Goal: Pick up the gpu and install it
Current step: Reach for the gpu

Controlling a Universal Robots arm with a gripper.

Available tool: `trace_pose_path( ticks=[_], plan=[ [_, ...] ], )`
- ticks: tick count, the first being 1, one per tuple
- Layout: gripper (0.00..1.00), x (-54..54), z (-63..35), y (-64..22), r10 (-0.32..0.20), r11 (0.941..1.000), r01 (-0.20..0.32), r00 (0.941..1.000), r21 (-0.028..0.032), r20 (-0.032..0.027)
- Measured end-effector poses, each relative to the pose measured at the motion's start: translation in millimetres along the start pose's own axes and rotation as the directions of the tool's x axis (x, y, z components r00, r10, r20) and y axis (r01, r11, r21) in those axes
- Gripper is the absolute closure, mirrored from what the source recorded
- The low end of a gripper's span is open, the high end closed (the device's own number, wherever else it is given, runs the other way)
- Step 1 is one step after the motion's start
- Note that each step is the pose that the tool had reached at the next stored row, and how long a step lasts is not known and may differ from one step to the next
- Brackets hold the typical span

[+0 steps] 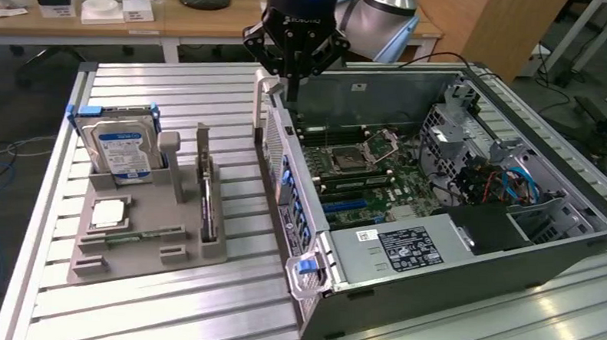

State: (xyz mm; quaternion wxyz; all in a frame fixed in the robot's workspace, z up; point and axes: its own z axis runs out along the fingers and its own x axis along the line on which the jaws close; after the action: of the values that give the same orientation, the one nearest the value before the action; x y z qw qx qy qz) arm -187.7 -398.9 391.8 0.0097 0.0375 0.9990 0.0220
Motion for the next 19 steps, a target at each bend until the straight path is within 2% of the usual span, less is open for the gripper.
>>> trace_pose_path(
  ticks=[19],
  plan=[
    [0.89,20.7,0.6,-1.6,0.000,1.0000,0.000,1.0000,0.0002,-0.0041]
  ],
)
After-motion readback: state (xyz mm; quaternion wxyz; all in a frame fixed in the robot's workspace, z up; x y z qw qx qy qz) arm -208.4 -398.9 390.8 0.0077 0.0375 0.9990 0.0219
